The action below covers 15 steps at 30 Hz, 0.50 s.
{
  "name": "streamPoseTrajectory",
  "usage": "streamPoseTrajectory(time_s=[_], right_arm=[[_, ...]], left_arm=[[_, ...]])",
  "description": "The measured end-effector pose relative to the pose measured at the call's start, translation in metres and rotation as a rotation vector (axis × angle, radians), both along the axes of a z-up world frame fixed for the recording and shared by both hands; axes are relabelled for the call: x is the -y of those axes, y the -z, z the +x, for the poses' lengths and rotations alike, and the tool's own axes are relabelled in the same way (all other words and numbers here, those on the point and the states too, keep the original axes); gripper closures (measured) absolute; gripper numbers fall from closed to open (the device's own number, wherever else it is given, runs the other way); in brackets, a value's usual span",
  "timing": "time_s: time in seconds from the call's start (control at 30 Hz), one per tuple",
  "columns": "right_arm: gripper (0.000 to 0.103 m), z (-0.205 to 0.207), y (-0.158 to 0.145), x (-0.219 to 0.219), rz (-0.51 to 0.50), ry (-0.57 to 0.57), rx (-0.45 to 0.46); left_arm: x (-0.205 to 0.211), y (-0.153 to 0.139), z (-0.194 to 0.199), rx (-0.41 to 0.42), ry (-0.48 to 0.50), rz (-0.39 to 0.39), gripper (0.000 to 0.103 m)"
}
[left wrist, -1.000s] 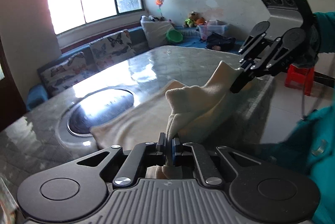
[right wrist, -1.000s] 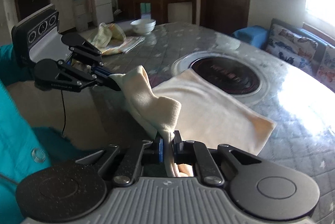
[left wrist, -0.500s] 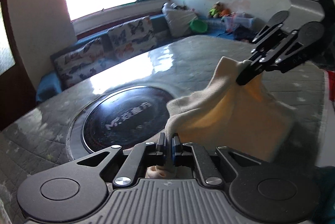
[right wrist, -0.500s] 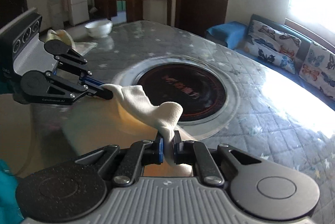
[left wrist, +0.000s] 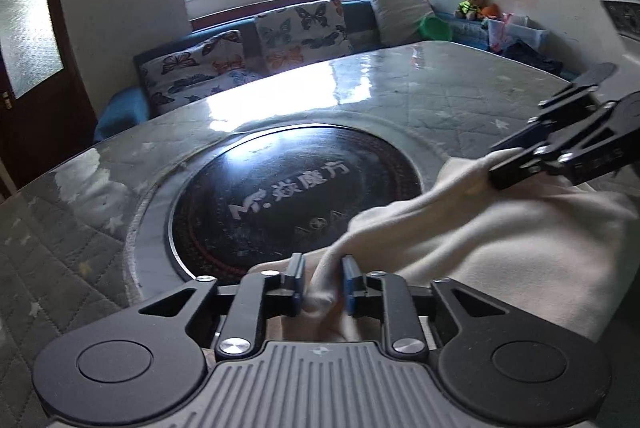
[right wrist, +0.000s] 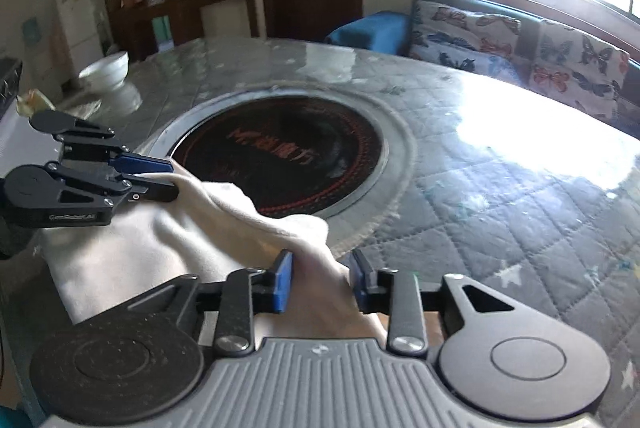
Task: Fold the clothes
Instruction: 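Fold the held hem over the sweatshirt body with both grippers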
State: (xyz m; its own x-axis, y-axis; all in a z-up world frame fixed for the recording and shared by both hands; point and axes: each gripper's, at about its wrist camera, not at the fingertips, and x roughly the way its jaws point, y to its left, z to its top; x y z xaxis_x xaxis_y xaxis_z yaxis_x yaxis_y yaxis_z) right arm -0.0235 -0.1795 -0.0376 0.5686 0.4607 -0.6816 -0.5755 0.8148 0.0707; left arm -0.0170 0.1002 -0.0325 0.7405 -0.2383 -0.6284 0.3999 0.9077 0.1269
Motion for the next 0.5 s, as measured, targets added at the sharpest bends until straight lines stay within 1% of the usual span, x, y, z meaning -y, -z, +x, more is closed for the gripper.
streamPoseTrajectory(time_s=[0.07,0.17,0.3,0.33,0.4,0.5], right_arm=[[0.069,-0.003,-0.003,0.01,0.018,0.022,0.006],[0.069,-0.01,-0.006,0.026,0.043,0.074,0.007],[0.069,-0.02,-0.009,0.046,0.067,0.14,0.004],[0.07,-0.02,-0.009,0.048,0.072,0.145,0.0],[0.07,-0.022,-0.006,0.053,0.078,0.152,-0.008],[0.071,-0.02,0.0,0.053,0.08,0.153,-0.026]], left_arm=[[-0.003,0.0,0.002,-0.001,-0.02,0.0,0.075],[-0.005,-0.003,0.005,0.006,-0.076,-0.004,0.075],[-0.007,-0.007,0.009,0.016,-0.155,-0.011,0.076],[-0.007,-0.01,0.008,0.021,-0.165,-0.026,0.077],[-0.003,-0.018,0.001,0.034,-0.157,-0.064,0.077],[0.011,-0.027,-0.016,0.045,-0.103,-0.096,0.077]])
